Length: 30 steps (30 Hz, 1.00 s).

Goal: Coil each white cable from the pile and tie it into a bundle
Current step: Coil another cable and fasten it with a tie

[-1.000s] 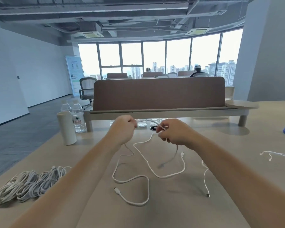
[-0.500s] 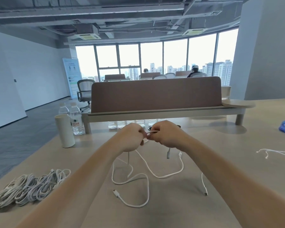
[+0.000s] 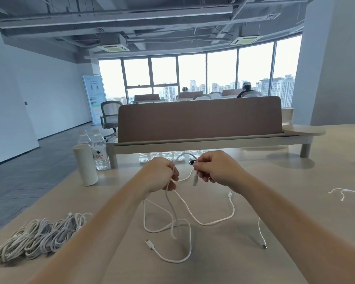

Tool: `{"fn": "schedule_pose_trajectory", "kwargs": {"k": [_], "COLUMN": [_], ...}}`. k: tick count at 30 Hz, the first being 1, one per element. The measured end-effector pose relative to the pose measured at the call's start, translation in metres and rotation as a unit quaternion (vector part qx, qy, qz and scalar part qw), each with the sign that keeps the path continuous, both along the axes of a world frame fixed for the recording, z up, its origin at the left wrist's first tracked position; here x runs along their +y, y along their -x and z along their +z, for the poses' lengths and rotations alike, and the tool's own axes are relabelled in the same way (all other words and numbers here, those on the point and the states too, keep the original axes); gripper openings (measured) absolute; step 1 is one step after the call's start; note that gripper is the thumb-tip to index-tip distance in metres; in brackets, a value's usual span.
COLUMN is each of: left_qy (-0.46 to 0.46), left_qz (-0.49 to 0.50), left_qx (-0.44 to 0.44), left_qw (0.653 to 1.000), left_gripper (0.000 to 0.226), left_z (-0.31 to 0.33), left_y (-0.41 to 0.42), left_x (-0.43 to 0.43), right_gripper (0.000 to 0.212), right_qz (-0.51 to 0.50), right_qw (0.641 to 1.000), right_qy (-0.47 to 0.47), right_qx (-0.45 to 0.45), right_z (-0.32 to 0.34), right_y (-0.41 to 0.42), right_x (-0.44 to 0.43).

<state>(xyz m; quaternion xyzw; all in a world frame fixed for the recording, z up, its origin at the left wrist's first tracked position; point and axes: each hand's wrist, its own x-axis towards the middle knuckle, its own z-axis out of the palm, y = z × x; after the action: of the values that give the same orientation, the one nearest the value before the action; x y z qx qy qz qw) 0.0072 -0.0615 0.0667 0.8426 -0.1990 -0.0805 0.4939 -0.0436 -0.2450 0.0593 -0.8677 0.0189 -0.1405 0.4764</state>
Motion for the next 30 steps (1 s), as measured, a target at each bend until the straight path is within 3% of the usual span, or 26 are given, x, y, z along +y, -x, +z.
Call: {"fn": "schedule_pose_trajectory", "kwargs": {"k": [4, 9, 13, 15, 18, 21, 24, 27, 30], "left_qy": [0.073, 0.136, 0.201, 0.208, 0.252, 0.315, 0.335, 0.325, 0.267], "left_qz": [-0.004, -0.029, -0.035, -0.014, 0.0, 0.013, 0.018, 0.036, 0.05], "left_qx": [0.063, 0.114, 0.155, 0.157, 0.168, 0.18, 0.172, 0.153, 0.112], "left_qw": [0.995, 0.984, 0.967, 0.965, 0.953, 0.932, 0.926, 0.933, 0.956], "left_gripper": [0.02, 0.03, 0.028, 0.027, 0.026, 0.022, 0.024, 0.027, 0.027], "left_z": [-0.005, -0.013, -0.011, -0.013, -0.012, -0.009, -0.006, -0.003, -0.002], "left_y": [0.001, 0.004, 0.01, 0.009, 0.004, -0.005, -0.011, -0.013, -0.016], "left_x": [-0.008, -0.015, -0.017, -0.017, -0.014, -0.008, -0.004, 0.001, 0.01], "right_gripper": [0.032, 0.022, 0.019, 0.02, 0.031, 0.045, 0.038, 0.017, 0.017], "right_qz": [-0.008, -0.012, -0.062, -0.058, -0.031, 0.059, 0.175, 0.217, 0.167], "right_qw": [1.0, 0.998, 0.995, 0.995, 0.999, 0.992, 0.966, 0.96, 0.973], "right_qy": [-0.021, -0.055, 0.057, 0.057, 0.038, -0.056, -0.09, -0.057, -0.096], "right_qx": [-0.009, -0.032, -0.06, -0.063, -0.012, 0.096, 0.167, 0.166, 0.129], "right_z": [0.004, 0.004, 0.004, 0.004, -0.001, -0.01, -0.017, -0.021, -0.022], "right_y": [-0.002, -0.005, -0.005, -0.004, -0.002, 0.002, 0.009, 0.009, 0.004], "right_x": [0.013, 0.02, 0.02, 0.02, 0.026, 0.032, 0.03, 0.024, 0.019]}}
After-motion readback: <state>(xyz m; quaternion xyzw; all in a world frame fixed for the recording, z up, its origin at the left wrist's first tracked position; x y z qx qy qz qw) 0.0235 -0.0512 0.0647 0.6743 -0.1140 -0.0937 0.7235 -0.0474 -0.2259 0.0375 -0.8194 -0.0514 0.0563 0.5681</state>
